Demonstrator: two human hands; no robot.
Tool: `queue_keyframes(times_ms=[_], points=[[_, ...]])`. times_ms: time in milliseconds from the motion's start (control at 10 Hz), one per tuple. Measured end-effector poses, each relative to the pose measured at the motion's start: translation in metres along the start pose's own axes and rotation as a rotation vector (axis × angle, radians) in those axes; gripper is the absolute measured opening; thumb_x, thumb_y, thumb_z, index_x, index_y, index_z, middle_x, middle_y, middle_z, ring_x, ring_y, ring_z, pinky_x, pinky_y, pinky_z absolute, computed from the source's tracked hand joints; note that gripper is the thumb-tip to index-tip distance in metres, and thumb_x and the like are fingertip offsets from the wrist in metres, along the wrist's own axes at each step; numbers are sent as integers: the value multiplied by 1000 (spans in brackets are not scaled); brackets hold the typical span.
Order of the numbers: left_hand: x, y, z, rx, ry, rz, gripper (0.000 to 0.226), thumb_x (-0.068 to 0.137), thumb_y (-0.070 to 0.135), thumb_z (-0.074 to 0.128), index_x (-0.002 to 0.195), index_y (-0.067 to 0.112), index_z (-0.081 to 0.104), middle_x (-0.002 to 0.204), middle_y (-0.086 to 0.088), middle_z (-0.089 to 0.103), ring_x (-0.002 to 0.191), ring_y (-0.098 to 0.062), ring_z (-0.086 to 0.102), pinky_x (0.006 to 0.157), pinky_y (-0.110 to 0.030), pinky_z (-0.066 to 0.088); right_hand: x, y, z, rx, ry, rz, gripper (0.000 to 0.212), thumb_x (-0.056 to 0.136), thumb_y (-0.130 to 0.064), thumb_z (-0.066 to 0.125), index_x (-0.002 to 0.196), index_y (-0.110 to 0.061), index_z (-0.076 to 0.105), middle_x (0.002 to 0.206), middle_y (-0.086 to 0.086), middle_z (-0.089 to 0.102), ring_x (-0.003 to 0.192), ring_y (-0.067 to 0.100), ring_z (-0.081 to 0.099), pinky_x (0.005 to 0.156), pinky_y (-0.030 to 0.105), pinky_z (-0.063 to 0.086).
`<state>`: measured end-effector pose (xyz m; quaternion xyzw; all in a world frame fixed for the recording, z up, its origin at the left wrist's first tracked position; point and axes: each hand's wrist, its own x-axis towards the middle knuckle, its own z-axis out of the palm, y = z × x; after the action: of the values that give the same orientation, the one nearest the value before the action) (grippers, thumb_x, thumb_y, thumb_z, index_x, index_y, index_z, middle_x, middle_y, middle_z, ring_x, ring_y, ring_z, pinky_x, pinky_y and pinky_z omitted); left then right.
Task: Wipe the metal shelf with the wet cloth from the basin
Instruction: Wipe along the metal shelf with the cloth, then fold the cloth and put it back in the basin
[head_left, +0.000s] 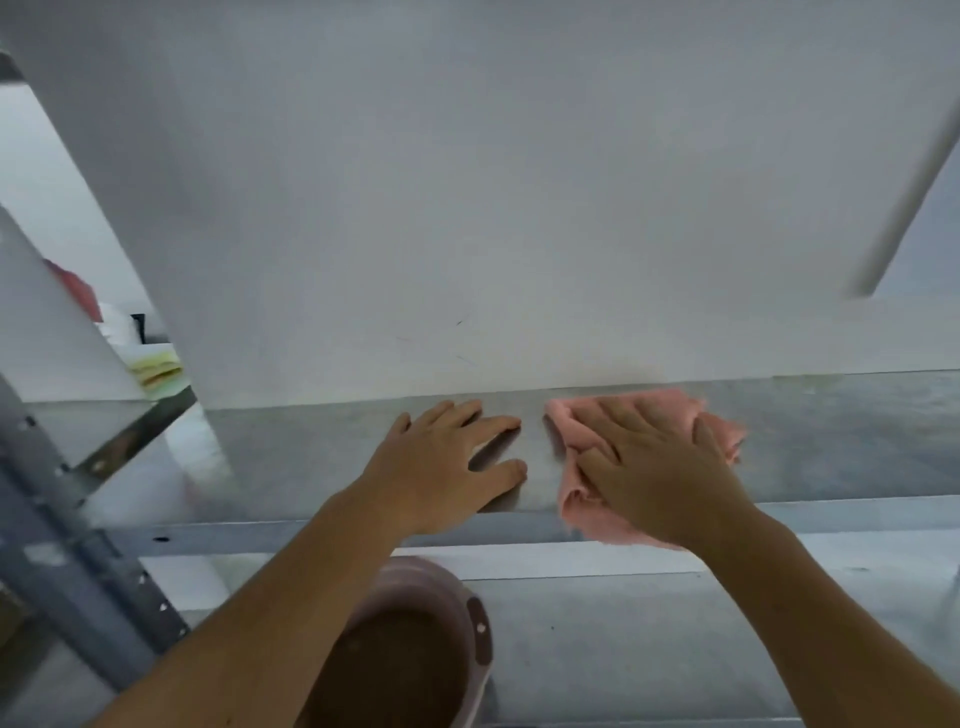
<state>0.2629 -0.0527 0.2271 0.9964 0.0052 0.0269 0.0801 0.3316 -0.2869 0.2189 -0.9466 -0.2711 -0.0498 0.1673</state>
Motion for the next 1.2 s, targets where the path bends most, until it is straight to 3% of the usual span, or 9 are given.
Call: queue_keyframes(times_ms=[100,300,500,600,700,800,900,1000,1200], points=[[-9,-18,-4,7,2,-39,67,91,80,26,154,58,21,171,11,17,158,-18,10,125,-56,11,3,-6,11,-100,-37,24,60,100,-63,19,158,-51,30,170,-13,33,161,23,23,128,63,10],[-26,-44,-12,21,-14,-65,70,90,82,25,154,56,21,172,10,18,158,-20,12,123,-59,13,9,-58,18,-145,-156,163,74,103,-68,12,168,-35,0,181,-1,-3,166,36,-1,123,77,3],[-46,-88,-19,74,9,-125,79,83,86,12,155,55,17,171,9,20,157,-22,17,121,-61,19,21,-120,35,-140,-159,79,76,103,-69,10,168,-33,-3,180,2,-7,165,39,-6,125,76,-3],[-61,-109,-22,88,15,-164,67,93,78,22,155,54,18,171,10,18,157,-21,14,122,-62,14,2,-135,45,-186,-111,-28,93,86,-75,-13,168,-35,4,181,3,-2,165,38,-3,125,76,3],[-73,-127,-24,77,41,-163,65,95,75,24,156,53,18,171,10,19,157,-21,15,122,-63,13,-10,-162,55,-236,-124,-23,106,73,-77,-31,167,-37,-4,180,1,-9,165,38,-7,126,75,0],[-80,-138,-25,63,63,-138,64,95,72,24,156,52,19,171,10,19,156,-21,16,121,-63,15,18,-196,59,-198,-152,44,74,101,-66,-2,168,-35,-7,180,0,-10,165,37,-9,125,75,-3],[-87,-149,-29,45,51,-146,62,96,69,25,155,52,19,171,10,17,157,-22,11,121,-65,12,36,-211,64,-146,-188,63,68,107,-61,7,168,-34,-6,180,-1,-11,165,36,-10,124,75,-6],[-95,-162,-30,-1,53,-132,59,97,65,28,154,53,22,171,10,18,157,-20,11,121,-66,12,21,-218,77,-245,-181,10,87,89,-68,-12,168,-34,-2,180,2,-10,165,37,-10,123,79,-1],[-97,-166,-34,-94,93,-136,52,102,50,18,150,47,36,164,8,34,153,-20,23,119,-68,12,29,-263,80,-141,-165,100,66,107,-57,10,169,-34,2,181,0,-2,165,38,-4,122,77,-6]])
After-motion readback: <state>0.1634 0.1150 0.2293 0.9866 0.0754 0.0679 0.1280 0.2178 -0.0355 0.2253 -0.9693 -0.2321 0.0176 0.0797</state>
